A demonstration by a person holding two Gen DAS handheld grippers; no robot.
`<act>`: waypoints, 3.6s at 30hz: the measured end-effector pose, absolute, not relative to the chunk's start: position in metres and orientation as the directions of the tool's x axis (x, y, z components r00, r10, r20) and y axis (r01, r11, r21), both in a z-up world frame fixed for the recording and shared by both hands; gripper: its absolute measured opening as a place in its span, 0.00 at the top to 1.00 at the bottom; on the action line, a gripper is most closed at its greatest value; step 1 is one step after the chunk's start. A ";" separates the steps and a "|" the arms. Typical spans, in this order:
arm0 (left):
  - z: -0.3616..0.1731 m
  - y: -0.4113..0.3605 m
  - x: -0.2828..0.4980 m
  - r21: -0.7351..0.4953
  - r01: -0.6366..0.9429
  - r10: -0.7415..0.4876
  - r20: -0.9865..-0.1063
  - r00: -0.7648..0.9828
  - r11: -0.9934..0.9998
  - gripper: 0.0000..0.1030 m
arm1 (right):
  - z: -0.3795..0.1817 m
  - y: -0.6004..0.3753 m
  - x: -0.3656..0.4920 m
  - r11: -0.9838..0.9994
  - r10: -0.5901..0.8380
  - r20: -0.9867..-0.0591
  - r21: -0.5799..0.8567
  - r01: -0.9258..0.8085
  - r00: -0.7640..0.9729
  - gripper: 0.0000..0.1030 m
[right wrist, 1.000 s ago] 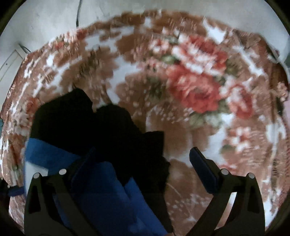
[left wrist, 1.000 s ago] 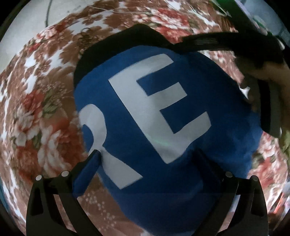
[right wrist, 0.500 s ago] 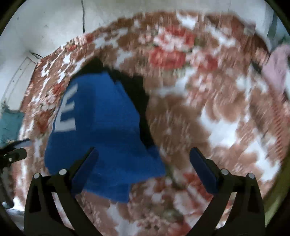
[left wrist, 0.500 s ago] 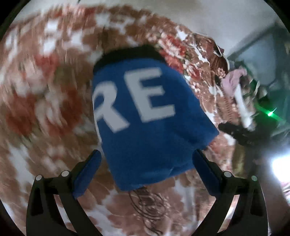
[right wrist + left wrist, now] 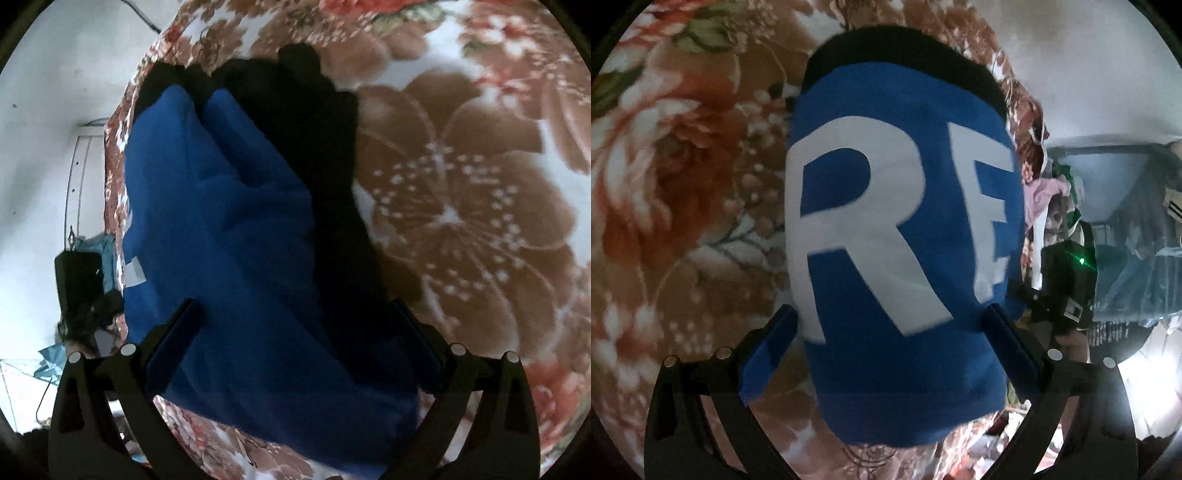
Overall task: Fold large clothes
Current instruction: 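Carry the folded jacket with both tools toward the clothes stack by the bunk, then lower the folded jacket onto the green cloth stack with both tools and open them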
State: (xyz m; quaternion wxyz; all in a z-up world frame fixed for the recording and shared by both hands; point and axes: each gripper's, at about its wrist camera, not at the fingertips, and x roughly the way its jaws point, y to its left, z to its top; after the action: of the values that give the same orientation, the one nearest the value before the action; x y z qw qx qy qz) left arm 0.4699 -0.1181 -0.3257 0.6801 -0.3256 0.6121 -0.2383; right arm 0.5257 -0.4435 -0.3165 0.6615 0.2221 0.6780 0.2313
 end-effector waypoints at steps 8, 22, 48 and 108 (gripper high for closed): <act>-0.360 -0.125 0.492 -0.806 -0.053 -0.805 -0.591 0.044 0.589 0.04 | -0.348 -0.440 0.538 0.727 0.686 -0.724 0.685 0.042 -0.068 0.03; -0.368 -0.148 0.503 -0.857 -0.033 -0.857 -0.515 0.007 0.514 0.04 | -0.345 -0.418 0.546 0.686 0.722 -0.685 0.727 -0.024 -0.098 0.04; -0.246 -0.183 0.492 -0.779 0.235 -0.810 -0.583 0.072 0.581 0.52 | -0.249 -0.403 0.508 0.660 0.749 -0.659 0.730 -0.178 0.072 0.60; -0.076 -0.900 0.358 -0.250 0.924 -0.460 -0.883 -0.096 0.288 0.05 | -0.012 -1.032 0.030 0.713 -0.214 -0.712 0.354 0.605 0.669 0.04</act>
State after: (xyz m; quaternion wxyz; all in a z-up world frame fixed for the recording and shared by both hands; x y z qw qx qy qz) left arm 0.3583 -0.9001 -0.0764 0.6305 0.2338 0.4964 -0.5490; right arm 0.0300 -1.0320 -0.0121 0.8644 0.2956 0.3306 -0.2371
